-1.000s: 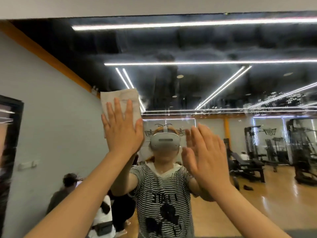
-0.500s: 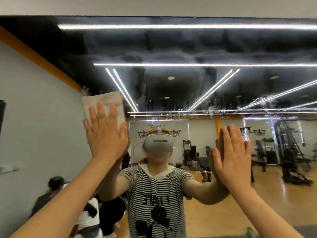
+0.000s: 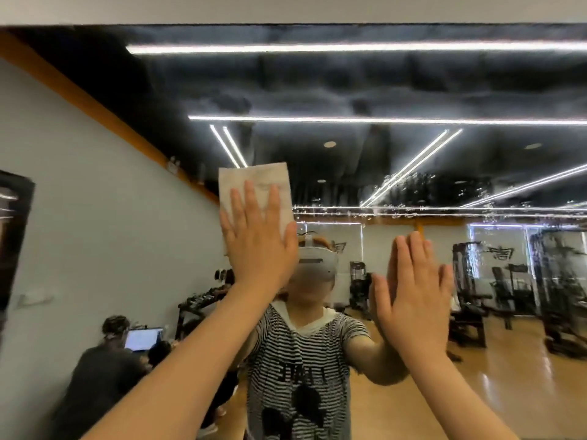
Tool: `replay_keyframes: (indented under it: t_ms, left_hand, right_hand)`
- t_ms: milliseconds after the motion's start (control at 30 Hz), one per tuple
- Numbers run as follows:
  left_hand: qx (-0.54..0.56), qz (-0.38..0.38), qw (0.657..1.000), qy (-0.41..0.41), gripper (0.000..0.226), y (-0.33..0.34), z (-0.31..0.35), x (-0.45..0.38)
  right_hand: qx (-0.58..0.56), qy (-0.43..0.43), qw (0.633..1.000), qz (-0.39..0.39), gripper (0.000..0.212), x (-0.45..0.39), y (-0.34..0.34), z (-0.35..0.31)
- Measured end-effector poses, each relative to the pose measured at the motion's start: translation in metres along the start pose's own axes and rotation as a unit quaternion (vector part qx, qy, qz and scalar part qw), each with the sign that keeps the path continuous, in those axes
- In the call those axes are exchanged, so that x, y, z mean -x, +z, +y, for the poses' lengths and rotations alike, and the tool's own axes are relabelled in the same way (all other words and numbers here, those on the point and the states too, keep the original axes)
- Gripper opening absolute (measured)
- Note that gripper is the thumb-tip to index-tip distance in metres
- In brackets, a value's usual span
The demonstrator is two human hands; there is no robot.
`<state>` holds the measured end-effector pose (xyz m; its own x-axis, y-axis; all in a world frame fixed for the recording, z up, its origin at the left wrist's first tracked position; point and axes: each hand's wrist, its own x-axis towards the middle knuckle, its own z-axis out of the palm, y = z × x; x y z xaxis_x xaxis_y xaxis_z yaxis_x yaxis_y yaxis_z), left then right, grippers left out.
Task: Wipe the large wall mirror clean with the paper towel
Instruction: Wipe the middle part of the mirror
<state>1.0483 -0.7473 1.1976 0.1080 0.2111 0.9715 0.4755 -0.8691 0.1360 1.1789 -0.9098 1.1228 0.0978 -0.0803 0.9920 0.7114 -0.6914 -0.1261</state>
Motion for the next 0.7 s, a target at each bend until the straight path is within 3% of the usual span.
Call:
replay_keyframes:
  t_ms: [233,400,567,700]
  left_hand:
    - [0.013,-0.027,0.998,0.056,0.070,-0.005,-0.028,-0.007]
    - [0.024,0.014,0.995,-0.093,0.062,-0.012,-0.065,-0.012]
    - [0.027,0.034,0.985,-0.166,0.065,-0.009,-0.034,-0.012]
    - [0.018,0.019,0.998,-0.065,0.068,-0.002,0.024,-0.008]
  right_hand:
    - [-0.013,0.003,1.000,0.007,0.066,0.000,-0.001,0.001]
    - [-0.009,0.004,1.000,0.013,0.065,0.000,0.001,0.002]
    - [0.006,0.003,1.000,0.027,0.065,0.000,0.003,0.000]
    - [0.008,0.002,1.000,0.026,0.065,0.000,0.003,0.000]
